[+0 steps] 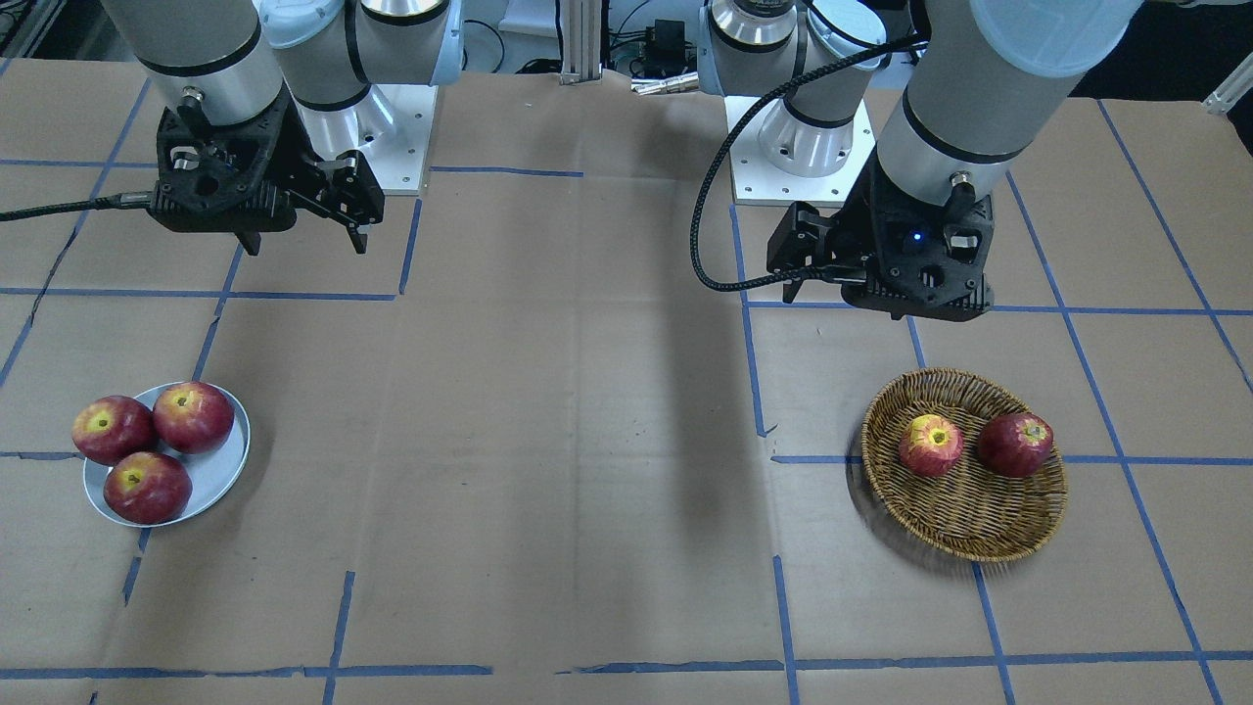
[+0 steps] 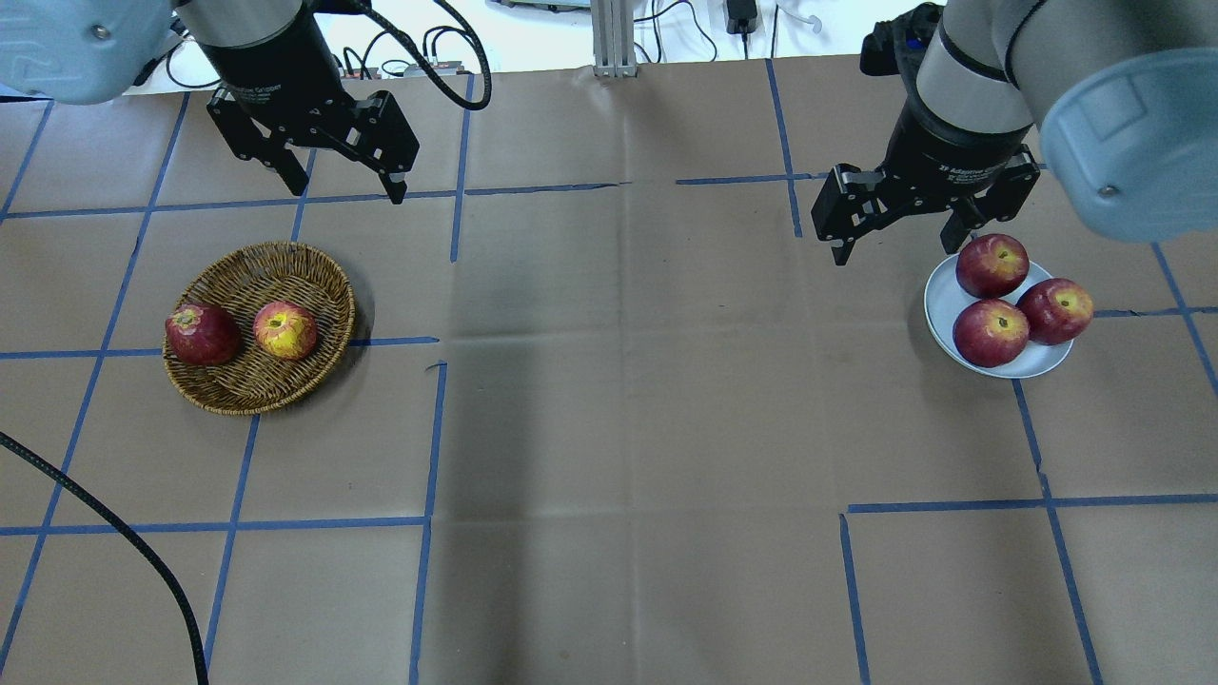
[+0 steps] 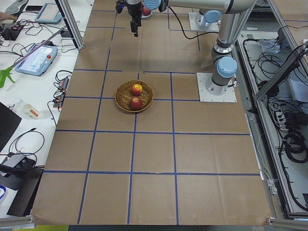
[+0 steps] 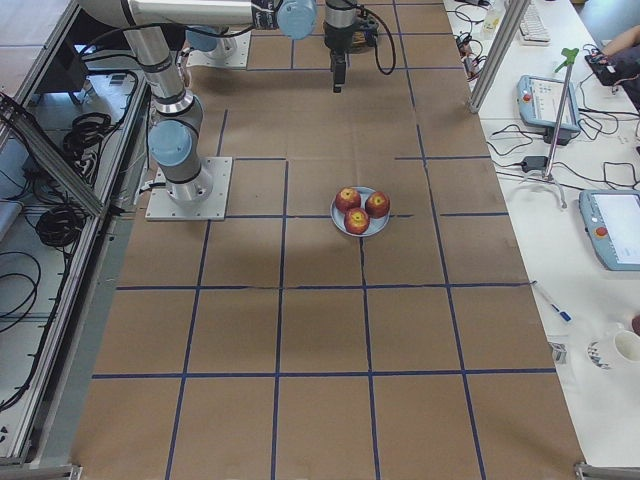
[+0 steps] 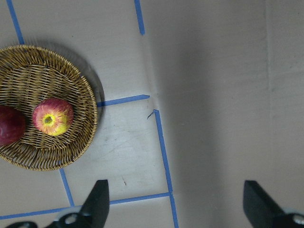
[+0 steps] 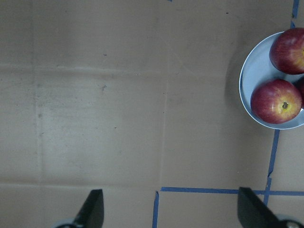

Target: Transfer apple from basket to plate

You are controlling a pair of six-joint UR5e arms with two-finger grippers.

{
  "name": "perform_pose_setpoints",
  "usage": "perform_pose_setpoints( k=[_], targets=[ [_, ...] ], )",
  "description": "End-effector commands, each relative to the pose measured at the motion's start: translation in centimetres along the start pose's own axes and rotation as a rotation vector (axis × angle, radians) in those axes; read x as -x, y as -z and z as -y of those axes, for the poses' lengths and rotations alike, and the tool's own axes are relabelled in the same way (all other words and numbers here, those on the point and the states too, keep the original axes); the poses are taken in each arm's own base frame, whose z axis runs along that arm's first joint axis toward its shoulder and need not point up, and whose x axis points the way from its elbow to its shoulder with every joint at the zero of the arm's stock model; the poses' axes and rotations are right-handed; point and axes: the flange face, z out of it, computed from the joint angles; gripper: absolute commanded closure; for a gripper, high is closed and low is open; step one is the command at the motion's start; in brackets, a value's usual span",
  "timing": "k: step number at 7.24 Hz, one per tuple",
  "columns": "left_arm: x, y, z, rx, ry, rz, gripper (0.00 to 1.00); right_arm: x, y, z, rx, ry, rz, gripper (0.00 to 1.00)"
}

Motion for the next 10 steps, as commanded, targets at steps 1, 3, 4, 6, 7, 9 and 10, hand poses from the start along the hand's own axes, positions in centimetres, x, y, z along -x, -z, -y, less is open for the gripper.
perform_pose_setpoints(
  k=[1,3,4,6,7,9,10],
  targets=[
    [0.1,0.0,0.3,-0.016,-0.001,0.008,0.01,0.0,-0.1,0.0,0.002,0.001,0.000,0.00],
    [0.1,0.1,0.3,-0.020,0.001,0.008,0.01,-0.1,0.2,0.0,-0.007,-0.001,0.001,0.00],
    [0.1,0.3,0.2,-0.023,0.002,0.005,0.01,0.0,0.0,0.0,-0.002,0.001,0.001,0.00],
    [0.0,0.4,0.2,-0.025,0.005,-0.001,0.01,0.0,0.0,0.0,-0.002,0.001,0.001,0.00],
    [0.1,0.6,0.0,-0.029,-0.001,0.009,0.01,0.0,-0.1,0.1,0.001,0.001,0.002,0.00],
    [0.0,0.4,-0.1,-0.013,-0.005,0.009,0.01,-0.1,-0.1,0.1,-0.001,-0.001,0.002,0.00],
    [0.2,-0.1,0.6,-0.006,-0.004,0.008,0.01,-0.1,0.1,0.0,-0.005,-0.001,0.001,0.00]
  ],
)
